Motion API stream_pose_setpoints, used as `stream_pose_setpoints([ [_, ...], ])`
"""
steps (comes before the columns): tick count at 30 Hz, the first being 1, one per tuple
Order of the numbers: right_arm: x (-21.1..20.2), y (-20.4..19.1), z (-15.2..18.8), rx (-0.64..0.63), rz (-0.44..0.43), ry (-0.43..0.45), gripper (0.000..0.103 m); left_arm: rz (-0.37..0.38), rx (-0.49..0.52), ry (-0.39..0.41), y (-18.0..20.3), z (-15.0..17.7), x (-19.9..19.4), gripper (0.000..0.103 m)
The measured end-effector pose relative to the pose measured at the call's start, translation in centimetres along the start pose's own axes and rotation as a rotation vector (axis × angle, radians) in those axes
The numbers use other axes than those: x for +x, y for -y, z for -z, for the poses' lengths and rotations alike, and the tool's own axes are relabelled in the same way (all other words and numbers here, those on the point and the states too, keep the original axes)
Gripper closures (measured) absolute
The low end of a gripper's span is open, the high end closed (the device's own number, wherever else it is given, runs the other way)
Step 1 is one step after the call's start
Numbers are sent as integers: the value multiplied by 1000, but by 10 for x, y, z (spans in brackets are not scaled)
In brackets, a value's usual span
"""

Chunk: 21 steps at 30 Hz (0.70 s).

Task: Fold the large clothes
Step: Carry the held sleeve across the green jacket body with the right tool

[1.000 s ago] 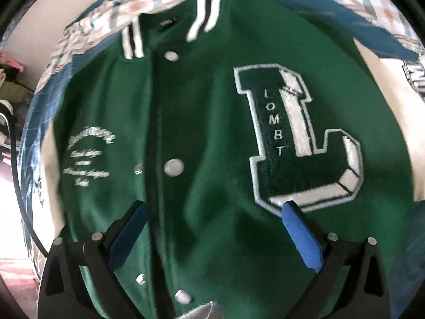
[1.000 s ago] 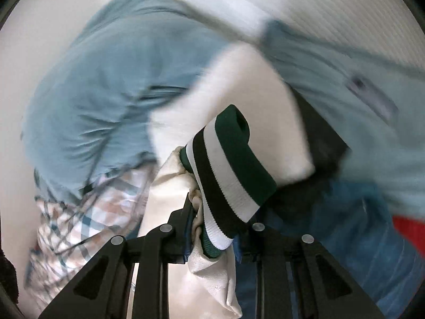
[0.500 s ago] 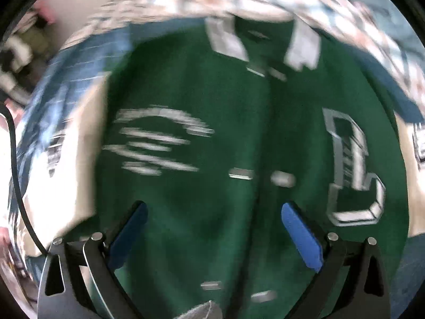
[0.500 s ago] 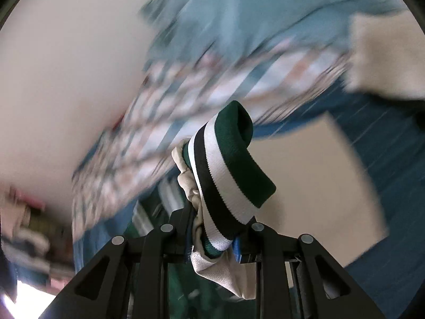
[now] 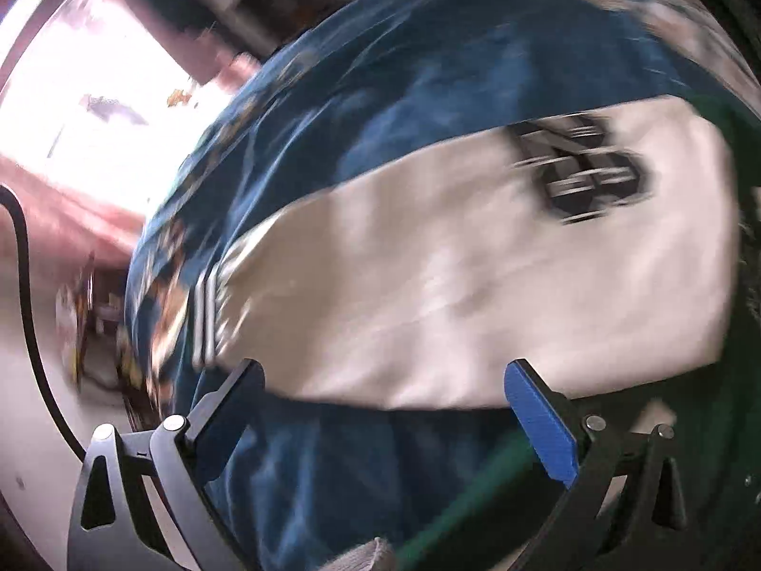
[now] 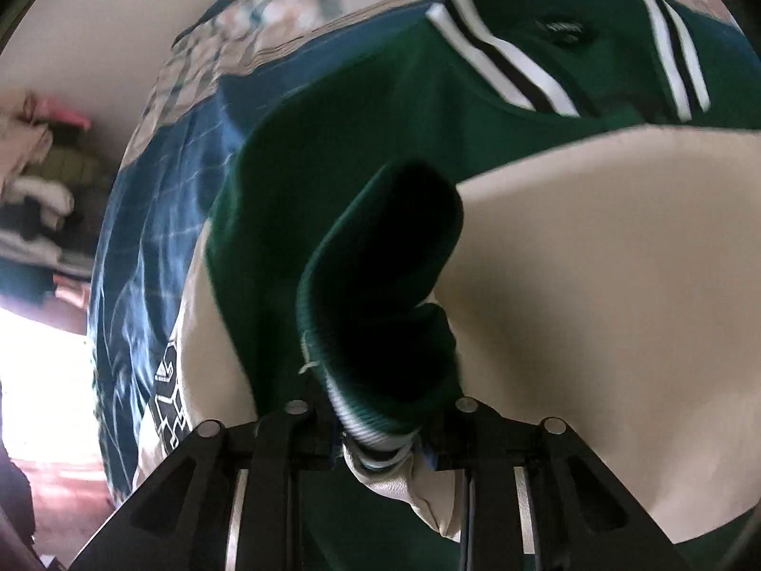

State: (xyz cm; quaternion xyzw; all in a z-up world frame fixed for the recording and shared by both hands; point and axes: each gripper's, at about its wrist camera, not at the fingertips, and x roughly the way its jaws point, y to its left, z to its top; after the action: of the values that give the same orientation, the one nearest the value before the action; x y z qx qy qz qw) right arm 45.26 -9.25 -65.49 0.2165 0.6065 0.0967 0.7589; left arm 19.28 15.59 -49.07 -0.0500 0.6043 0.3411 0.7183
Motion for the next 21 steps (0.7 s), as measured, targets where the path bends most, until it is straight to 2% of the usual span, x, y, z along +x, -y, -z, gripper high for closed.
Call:
stream_pose_setpoints([
  [1,-7,3,1,11,-100,-32,38,24,-49,-35,-16,4,8,0],
  [2,-12,7,-1,33,-167,-55,28,42,-88,-59,-26,7,14,0],
  [3,-23,16,1,80,-260,-74,22,64,-129,-80,-38,11,20,0],
  [4,-37,25,3,125,-330,-71,22,86,-164,-99,-48,15,25,0],
  [6,-65,46,13,186,-363,-61,22,146,-247,-137,-67,25,36,0],
  [10,-94,79,35,273,-306,-68,22,305,-427,-216,-94,35,64,0],
  [13,-105,89,42,260,-258,-91,22,432,-622,-247,-115,31,98,1],
  [15,-104,87,45,243,-220,-104,22,470,-717,-252,-125,26,119,1],
  [17,-99,87,47,226,-180,-127,22,451,-781,-215,-136,14,136,1],
  [18,-91,81,45,216,-160,-135,22,424,-793,-182,-140,6,139,6],
  [19,-87,73,49,190,-128,-138,22,377,-796,-142,-145,-5,140,19],
  [20,-81,64,45,163,-102,-135,22,330,-787,-112,-148,-18,141,26],
  [21,-77,54,45,127,-63,-127,22,290,-771,-82,-150,-32,141,48],
])
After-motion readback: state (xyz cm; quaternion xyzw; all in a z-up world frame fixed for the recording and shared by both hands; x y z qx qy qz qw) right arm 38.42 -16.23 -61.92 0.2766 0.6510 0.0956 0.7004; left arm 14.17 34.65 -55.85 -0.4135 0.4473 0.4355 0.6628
